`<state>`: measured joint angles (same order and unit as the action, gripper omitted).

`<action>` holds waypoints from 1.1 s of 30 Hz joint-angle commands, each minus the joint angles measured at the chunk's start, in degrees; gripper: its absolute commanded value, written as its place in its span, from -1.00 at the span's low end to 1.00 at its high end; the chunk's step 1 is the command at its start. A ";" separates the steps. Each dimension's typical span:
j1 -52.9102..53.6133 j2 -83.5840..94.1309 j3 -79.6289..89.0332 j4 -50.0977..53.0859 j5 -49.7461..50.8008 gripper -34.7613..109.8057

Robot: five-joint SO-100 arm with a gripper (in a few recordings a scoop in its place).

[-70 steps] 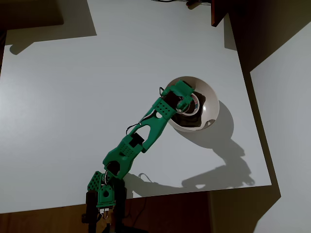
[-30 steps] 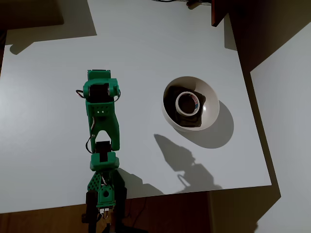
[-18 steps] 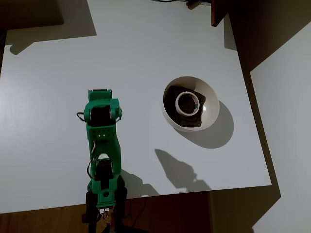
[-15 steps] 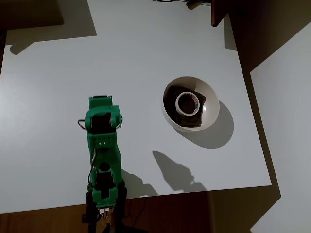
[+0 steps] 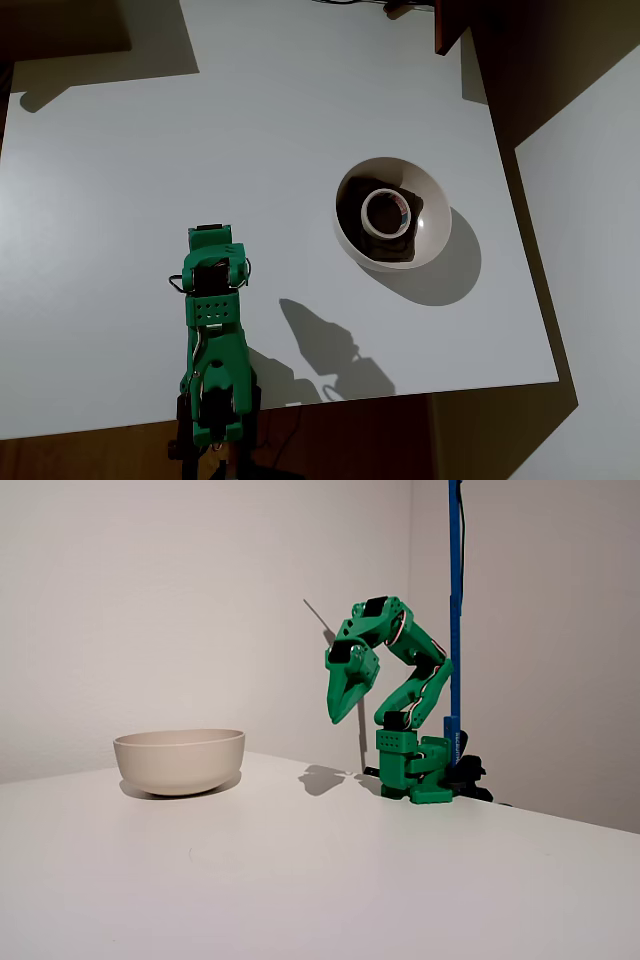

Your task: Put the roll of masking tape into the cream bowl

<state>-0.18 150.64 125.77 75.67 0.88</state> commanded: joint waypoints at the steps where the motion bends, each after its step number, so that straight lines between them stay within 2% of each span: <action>1: 0.70 3.16 3.43 -3.69 0.70 -0.64; 8: 1.14 8.26 15.12 -9.49 1.05 -0.64; 16: 1.41 19.07 27.95 -10.37 0.00 -0.64; 25: 0.53 43.59 40.43 1.41 -1.85 -0.64; 33: 0.00 43.59 41.13 3.25 -0.70 -0.64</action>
<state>0.18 193.71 166.46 77.78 0.26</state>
